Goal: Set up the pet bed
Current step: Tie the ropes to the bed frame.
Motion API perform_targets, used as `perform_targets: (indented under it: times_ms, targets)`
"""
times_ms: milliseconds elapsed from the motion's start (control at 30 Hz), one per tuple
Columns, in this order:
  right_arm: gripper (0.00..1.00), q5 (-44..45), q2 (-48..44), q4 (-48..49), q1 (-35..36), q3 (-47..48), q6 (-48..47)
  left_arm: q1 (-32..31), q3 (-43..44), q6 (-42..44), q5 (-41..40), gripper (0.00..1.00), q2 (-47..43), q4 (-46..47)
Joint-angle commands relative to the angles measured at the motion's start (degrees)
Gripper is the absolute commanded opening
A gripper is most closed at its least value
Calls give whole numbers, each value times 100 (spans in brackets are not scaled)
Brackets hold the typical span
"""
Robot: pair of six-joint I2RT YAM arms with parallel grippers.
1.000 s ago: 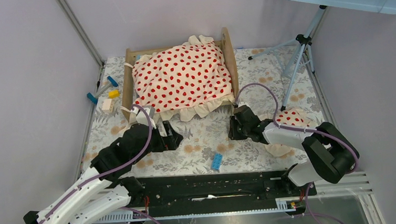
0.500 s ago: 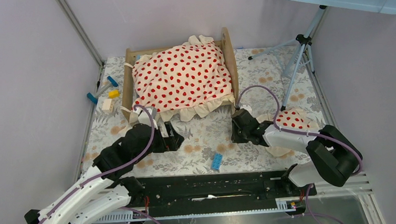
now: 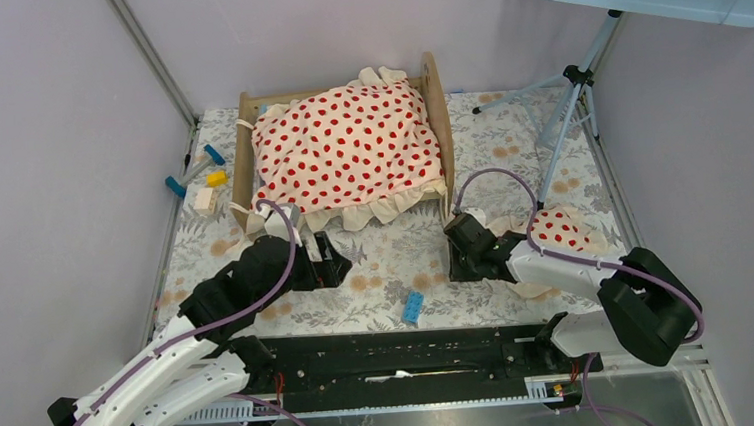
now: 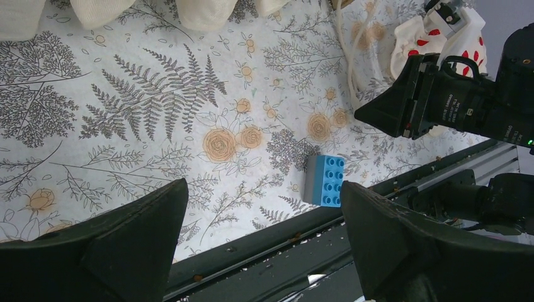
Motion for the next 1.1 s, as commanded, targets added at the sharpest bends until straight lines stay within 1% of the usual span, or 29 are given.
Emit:
perform_targets:
  times_ms: [0,133,333,600,700,867,933,1067]
  targets:
    - [31,11,-141,-522,92,-128,151,22,-18,-59,84,99,-8,319]
    - [34,-20,-200,-546,121,-239,239,22,-47,-67,116,99,-21,335]
    - [34,-84,-286,-577,177,-271,302,22,-75,-85,151,99,-92,335]
    - [19,53,-239,-538,177,-229,258,18,-65,-87,158,99,-102,322]
    - [14,125,-343,-483,183,-195,209,22,-56,-78,138,99,-89,305]
    - [3,160,-691,-553,182,5,34,21,-56,-60,113,99,-90,309]
    - [1,149,-846,-645,182,150,-36,22,-64,-67,109,99,-90,313]
    - [1,109,-963,-878,183,508,-166,24,-77,-86,95,99,-110,308]
